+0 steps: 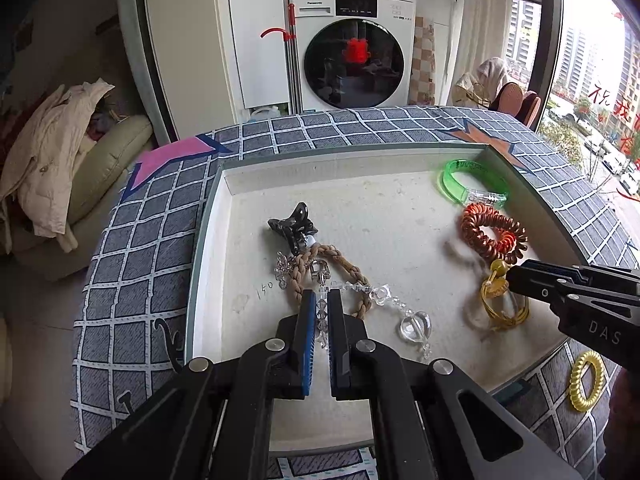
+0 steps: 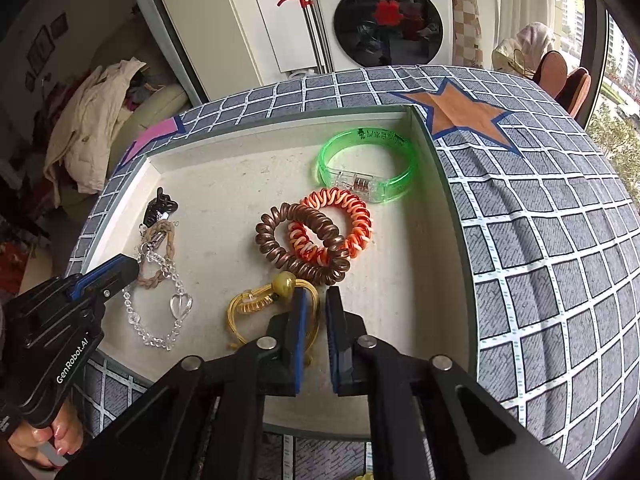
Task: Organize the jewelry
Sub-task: 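Carry the flower hair tie and crystal bracelet into the tray and release both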
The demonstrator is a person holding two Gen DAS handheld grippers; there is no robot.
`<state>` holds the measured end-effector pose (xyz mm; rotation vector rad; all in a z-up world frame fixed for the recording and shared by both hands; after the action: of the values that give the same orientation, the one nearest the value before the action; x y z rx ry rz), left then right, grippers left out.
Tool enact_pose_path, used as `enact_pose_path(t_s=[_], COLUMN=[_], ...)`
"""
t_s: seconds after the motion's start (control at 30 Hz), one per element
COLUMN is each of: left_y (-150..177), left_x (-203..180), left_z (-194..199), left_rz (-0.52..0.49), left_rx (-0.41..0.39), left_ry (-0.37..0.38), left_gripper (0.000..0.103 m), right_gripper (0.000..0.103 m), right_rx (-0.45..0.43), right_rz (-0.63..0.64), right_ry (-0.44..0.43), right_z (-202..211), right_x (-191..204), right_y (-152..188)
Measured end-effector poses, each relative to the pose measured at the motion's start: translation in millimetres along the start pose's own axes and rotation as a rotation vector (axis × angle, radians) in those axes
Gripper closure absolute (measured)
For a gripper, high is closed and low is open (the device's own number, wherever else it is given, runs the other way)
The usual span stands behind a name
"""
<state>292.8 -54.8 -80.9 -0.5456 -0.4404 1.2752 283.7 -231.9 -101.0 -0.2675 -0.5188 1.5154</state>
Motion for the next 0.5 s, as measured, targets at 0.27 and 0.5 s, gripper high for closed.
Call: enact_pose_path(t_s=[0.27, 0.5], left_y=[-2.3, 1.7], left_x=[-1.1, 2.8], left_z=[12.0, 22.1], left_rz=[-0.006, 0.012], left_rx=[-0.026, -0.028], left_ry=[-0.011, -0.011], left_gripper=[0.078, 0.078], right_gripper=[0.053, 0.049], right_rx=[-0.060, -0.087], right_rz=[-0.014, -0.017], right_ry=[-0.032, -0.047], right_z=[24.0, 42.3], right_x=[6.6, 10.5], right_y=[-0.3, 5.4])
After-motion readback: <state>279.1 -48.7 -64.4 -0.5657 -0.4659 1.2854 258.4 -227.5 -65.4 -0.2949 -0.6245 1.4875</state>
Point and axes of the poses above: each gripper's, at about its wrist camera, not at the fingertips, and z roughly against the way its jaws point, x to its left, y to its underside, the point moved 6 cm from there along -z, roughly the way its jaws point, and after that the axes turned 4 degrees about x, right-handed, at the moved point
